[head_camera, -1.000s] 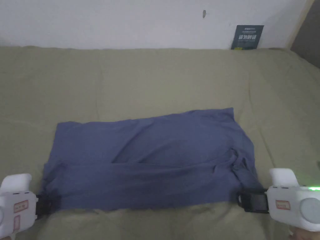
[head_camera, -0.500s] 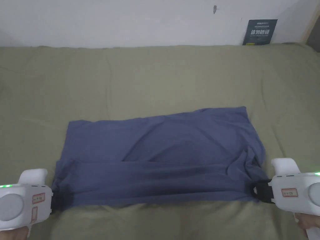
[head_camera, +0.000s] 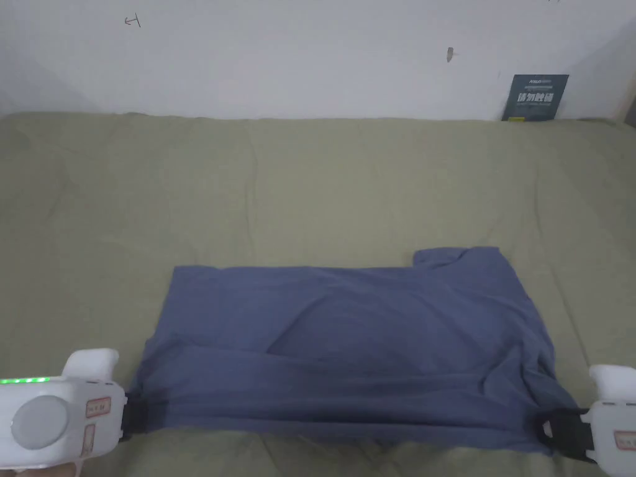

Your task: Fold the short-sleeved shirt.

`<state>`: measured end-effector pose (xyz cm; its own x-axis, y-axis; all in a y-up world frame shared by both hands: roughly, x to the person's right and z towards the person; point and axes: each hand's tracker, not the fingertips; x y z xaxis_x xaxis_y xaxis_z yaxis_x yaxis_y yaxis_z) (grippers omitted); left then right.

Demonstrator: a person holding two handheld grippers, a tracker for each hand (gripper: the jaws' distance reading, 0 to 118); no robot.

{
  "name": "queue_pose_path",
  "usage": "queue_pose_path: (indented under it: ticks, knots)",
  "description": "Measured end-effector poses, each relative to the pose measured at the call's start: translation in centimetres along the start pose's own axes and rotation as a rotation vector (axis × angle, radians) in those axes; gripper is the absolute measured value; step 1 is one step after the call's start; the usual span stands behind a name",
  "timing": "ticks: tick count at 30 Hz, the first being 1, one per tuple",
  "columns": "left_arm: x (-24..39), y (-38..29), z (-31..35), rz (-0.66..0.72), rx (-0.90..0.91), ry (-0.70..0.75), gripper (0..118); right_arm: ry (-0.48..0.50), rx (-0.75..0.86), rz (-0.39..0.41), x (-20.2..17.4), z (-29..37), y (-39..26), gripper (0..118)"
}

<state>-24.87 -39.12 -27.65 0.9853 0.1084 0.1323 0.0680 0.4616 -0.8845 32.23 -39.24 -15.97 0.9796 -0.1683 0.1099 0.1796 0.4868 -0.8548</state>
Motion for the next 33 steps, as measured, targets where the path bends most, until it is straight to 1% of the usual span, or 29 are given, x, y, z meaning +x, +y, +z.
queue_pose_path:
  ticks: [5,8,11,14,15,16,17,18,19,20,21,23,24,25,26,27,28,29,30,33]
  knots:
    - [-0.4,-4.3,2.3,-0.001,-0.016,-0.009,8,0.012,-0.018,-0.004,0.3,1.4,-3.7,15]
    - [-0.5,-5.7,2.7,0.004,-0.024,-0.01,8,0.019,-0.032,-0.025,0.4,1.9,-4.7,15]
    - [-0.5,-6.0,2.4,0.002,-0.037,-0.002,8,0.009,-0.045,-0.011,0.1,1.7,-5.2,15]
    - [-0.5,-5.8,1.9,0.025,-0.037,-0.005,8,0.006,-0.041,-0.025,0.0,1.3,-5.1,16]
    - [-0.6,-5.8,1.9,0.029,-0.033,-0.014,14,0.019,-0.026,-0.019,-0.1,1.5,-5.2,21]
    - [-0.7,-5.8,2.0,0.022,-0.032,-0.021,41,-0.002,-0.019,-0.004,-0.3,1.9,-5.1,40]
    - [-0.6,-5.8,2.2,0.003,-0.05,-0.005,86,-0.029,-0.019,0.027,-0.4,2.3,-5.0,72]
    - [-0.9,-5.9,2.3,-0.003,-0.05,0.004,118,-0.048,-0.008,0.042,-0.3,2.7,-5.0,110]
    - [-1.3,-5.8,3.4,-0.036,0.061,0.012,116,-0.052,0.023,0.048,-0.3,3.6,-4.9,115]
    - [-1.4,-6.0,4.1,0.0,0.008,0.024,116,-0.07,0.037,0.042,-0.3,4.4,-4.7,115]
    - [-1.5,-5.9,5.0,0.01,0.013,0.02,116,-0.095,0.058,0.032,-0.3,5.1,-4.5,115]
    - [-2.0,-5.9,6.4,0.066,0.06,0.015,116,-0.116,0.116,0.016,-0.2,6.3,-4.1,115]
    - [-2.1,-5.7,6.9,0.064,0.069,0.007,116,-0.138,0.13,0.005,-0.3,6.8,-3.7,115]
    - [-2.5,-4.8,7.0,0.078,0.099,0.007,116,-0.163,0.144,0.005,-0.5,7.1,-3.3,113]
    - [-2.5,-4.4,7.3,0.083,0.132,0.003,115,-0.17,0.174,0.015,-0.6,7.5,-2.9,106]
    - [-2.5,-3.8,7.4,0.07,0.133,-0.004,103,-0.164,0.191,0.026,-0.8,7.8,-2.5,77]
    - [-2.4,-3.3,7.6,0.074,0.158,-0.004,80,-0.161,0.195,0.032,-1.1,7.9,-2.0,41]
    - [-2.0,-2.5,7.6,0.076,0.174,0.001,41,-0.173,0.211,0.031,-1.5,7.8,-1.4,10]
    - [-1.7,-1.8,7.5,0.074,0.201,0.017,9,-0.183,0.219,0.03,-1.8,7.5,-1.0,4]
    - [-1.2,1.5,5.6,0.075,0.217,0.023,9,-0.178,0.207,0.064,-2.7,6.6,1.1,4]
